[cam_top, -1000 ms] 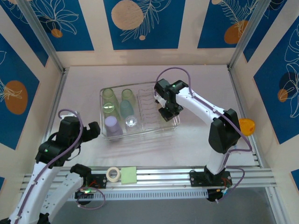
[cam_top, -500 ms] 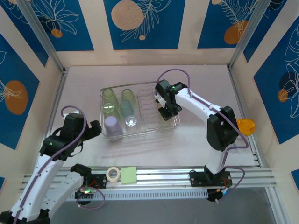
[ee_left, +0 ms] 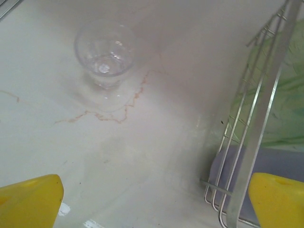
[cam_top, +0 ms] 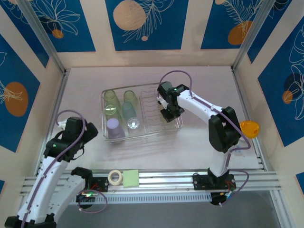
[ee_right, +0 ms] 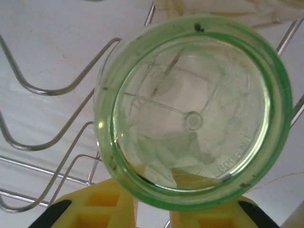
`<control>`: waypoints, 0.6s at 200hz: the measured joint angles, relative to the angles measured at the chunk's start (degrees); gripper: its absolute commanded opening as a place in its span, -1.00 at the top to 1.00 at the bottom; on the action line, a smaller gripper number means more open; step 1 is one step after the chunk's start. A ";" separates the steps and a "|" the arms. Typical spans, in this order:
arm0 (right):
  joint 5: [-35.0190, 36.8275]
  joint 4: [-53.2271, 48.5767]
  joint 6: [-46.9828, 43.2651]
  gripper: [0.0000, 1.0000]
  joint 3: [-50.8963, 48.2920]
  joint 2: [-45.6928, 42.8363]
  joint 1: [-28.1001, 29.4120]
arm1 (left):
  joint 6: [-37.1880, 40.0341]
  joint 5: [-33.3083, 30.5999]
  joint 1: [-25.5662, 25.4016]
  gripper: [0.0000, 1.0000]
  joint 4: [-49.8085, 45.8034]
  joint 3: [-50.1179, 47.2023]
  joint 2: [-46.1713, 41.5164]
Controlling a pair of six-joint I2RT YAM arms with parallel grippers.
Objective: Load the cups into the dish rack
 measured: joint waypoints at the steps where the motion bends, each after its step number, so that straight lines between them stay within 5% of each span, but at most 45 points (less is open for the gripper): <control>1: 0.00 0.02 0.02 0.46 -0.02 0.00 0.00 | -0.09 -0.02 0.11 -0.99 -0.02 -0.02 -0.04; 50: -1.18 0.63 0.22 0.33 -1.68 -0.96 0.35 | -3.28 1.73 3.96 -0.99 0.20 -2.67 -1.03; 120: -5.99 -1.03 2.91 -0.26 -2.71 -8.79 0.63 | -4.28 3.21 5.07 -0.99 0.02 -3.43 -1.97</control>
